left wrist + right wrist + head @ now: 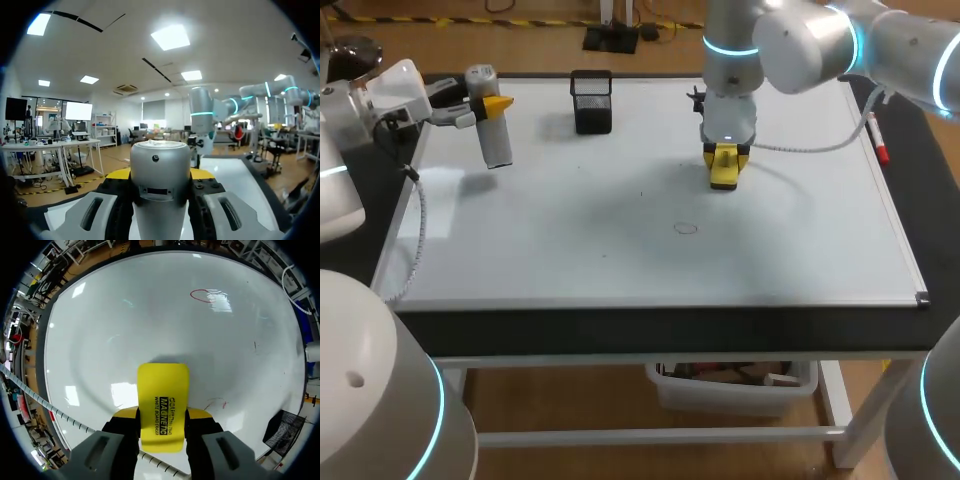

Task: Pick up the inspection probe, press it on each red-marked spot on the whiteboard one by one, put down the probe, pick up the eraser, and wipe off all the red marks.

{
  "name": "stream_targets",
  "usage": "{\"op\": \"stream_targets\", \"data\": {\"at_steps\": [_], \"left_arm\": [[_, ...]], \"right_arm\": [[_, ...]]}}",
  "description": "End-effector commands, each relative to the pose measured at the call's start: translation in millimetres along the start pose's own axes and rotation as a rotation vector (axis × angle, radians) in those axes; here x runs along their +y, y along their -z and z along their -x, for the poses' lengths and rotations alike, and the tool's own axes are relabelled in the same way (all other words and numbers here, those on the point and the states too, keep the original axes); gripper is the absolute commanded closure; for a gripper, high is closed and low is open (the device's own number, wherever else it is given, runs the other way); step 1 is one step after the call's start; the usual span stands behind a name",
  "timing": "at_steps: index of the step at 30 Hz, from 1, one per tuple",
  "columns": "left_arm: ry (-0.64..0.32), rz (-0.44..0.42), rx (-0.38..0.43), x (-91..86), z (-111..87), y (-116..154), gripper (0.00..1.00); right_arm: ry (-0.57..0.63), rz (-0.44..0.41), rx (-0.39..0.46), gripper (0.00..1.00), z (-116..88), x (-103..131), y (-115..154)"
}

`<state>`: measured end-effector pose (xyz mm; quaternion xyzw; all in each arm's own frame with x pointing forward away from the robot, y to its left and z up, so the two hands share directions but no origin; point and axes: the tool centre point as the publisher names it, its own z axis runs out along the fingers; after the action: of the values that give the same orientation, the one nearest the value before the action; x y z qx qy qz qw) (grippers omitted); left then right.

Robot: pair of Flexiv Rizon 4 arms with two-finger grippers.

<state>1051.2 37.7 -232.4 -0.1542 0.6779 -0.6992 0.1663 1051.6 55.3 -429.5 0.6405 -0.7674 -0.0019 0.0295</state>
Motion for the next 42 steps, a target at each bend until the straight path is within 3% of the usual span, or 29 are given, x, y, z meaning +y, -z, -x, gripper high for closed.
{"op": "stream_targets", "data": {"at_steps": [1,13,30,42], "left_arm": [[-0.002,-0.004,0.000,0.5,0.1,0,1.00],[-0.002,-0.004,0.000,0.5,0.1,0,1.00],[-0.002,-0.004,0.000,0.5,0.1,0,1.00],[-0.002,-0.004,0.000,0.5,0.1,0,1.00]], "right_arm": [[-0.007,-0.008,-0.021,1.00,-10,-2,10],[-0.061,0.011,-0.076,1.00,-52,-18,31],[-0.284,-0.025,-0.053,1.00,-152,-29,42],[-0.350,-0.009,-0.026,1.00,-171,-25,43]]}}
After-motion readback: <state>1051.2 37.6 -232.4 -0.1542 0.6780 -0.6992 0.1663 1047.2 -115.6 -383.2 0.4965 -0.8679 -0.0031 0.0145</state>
